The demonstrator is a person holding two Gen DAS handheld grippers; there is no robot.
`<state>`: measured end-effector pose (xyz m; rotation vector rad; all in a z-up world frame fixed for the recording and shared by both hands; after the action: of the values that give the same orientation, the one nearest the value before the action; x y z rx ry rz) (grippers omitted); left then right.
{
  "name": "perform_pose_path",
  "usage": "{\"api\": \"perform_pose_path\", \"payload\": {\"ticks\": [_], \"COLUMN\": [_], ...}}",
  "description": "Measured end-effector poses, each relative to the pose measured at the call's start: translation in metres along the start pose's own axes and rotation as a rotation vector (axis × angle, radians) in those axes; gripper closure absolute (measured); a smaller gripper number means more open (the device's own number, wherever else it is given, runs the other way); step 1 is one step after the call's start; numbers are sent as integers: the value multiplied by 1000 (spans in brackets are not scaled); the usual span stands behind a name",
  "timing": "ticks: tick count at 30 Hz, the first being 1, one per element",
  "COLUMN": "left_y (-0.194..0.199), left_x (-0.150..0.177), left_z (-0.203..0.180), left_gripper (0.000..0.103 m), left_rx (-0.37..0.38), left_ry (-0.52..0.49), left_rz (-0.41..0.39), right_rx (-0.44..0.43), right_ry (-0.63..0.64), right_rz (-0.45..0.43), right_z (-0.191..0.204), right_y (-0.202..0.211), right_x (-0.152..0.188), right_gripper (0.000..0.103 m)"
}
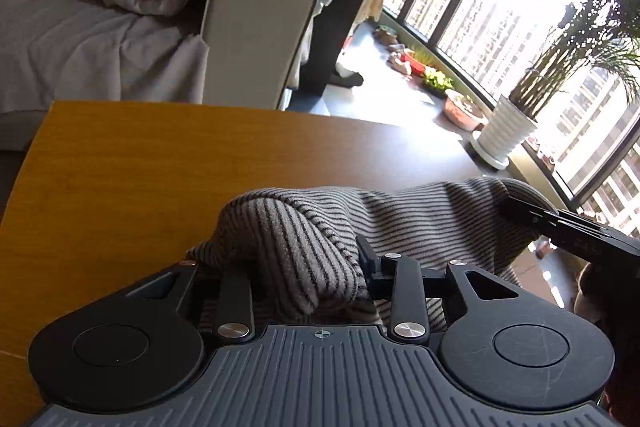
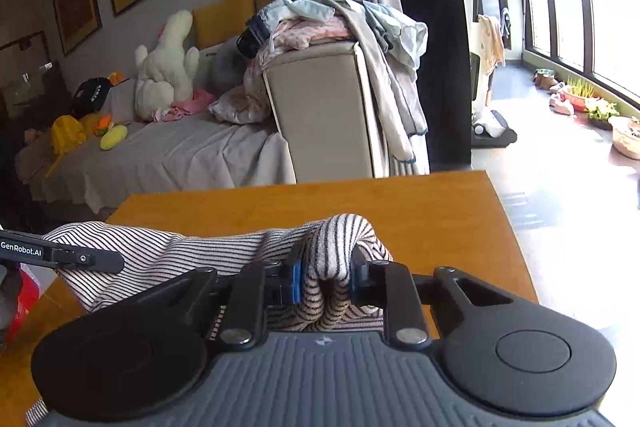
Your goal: Fold clothes
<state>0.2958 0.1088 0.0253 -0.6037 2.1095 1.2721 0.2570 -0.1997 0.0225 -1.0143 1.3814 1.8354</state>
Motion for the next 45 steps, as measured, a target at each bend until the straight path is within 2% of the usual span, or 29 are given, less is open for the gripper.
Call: {"api": "perform_pose_path", "payload": {"ticks": [4, 8, 13, 15, 17, 18, 19, 20, 21, 22, 23, 25, 27, 29, 30, 32, 36, 38, 41, 44, 45], "left_y": [34, 49, 43, 37, 44, 51, 60, 69, 77, 85, 91, 95, 84, 62, 51, 31, 19, 11, -4, -14, -15], "left_x": [13, 60, 116, 126, 124, 121, 115, 110, 105, 100, 96, 92, 97, 109, 115, 122, 108, 100, 90, 82, 81], "left_z": [-14, -29, -37, -32, -30, -31, -34, -37, -41, -45, -50, -62, -70, -72, -71, -65, -59, -56, -55, -58, -59], "left_gripper": [67, 67, 61, 49, 44, 39, 37, 30, 23, 21, 18, 15, 15, 15, 15, 15, 14, 14, 4, 1, 1], "left_rx": [22, 48, 39, -2, -29, -48, -61, -63, -65, -58, -35, 32, 116, 176, 184, 162, 127, 101, 77, 35, 27], "left_ry": [-46, -58, -60, -60, -69, -80, -97, -108, -119, -126, -123, -109, -66, 2, 23, 31, -12, -37, -88, -111, -118], "left_rz": [-19, 35, 110, 124, 111, 93, 64, 33, 3, -25, -46, -57, -11, 66, 100, 131, 80, 67, 45, 33, 33], "right_rx": [-43, -48, 16, 38, 64, 77, 84, 85, 71, 55, 25, -49, -120, -141, -122, -70, -112, -111, -136, -175, -163], "right_ry": [27, 26, 25, 15, 11, 20, 30, 44, 53, 60, 65, 77, 90, 108, 116, 126, 71, 118, 167, 228, 260], "right_rz": [-16, 18, 113, 112, 102, 87, 67, 41, 17, -5, -16, -19, 11, 63, 97, 156, 169, 171, 186, 195, 186], "right_z": [0, -3, -18, -25, -28, -28, -26, -23, -20, -15, -10, 3, 14, 19, 18, 12, 1, 9, 27, 40, 42], "right_y": [37, 62, 52, 50, 51, 55, 58, 61, 63, 65, 65, 60, 49, 30, 20, 4, 18, 31, 52, 74, 79], "right_x": [12, 46, 84, 89, 89, 85, 80, 74, 68, 62, 58, 50, 49, 53, 58, 71, 94, 104, 119, 129, 129], "right_gripper": [83, 83, 81, 70, 48, 42, 33, 21, 15, 7, 3, 3, 3, 3, 3, 3, 3, 3, 3, 1, 0]}}
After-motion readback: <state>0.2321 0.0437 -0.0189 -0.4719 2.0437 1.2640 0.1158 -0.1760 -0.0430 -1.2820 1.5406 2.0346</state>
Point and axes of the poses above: each gripper's, at about its wrist camera, not at the fingertips, and y roughly against the way its jaws point, z to its left, x to its underside, the point moved 4 cm from there along -y, roughly the way its jaws point, and after that the axes turned 3 degrees about x, right-handed, at the moved point
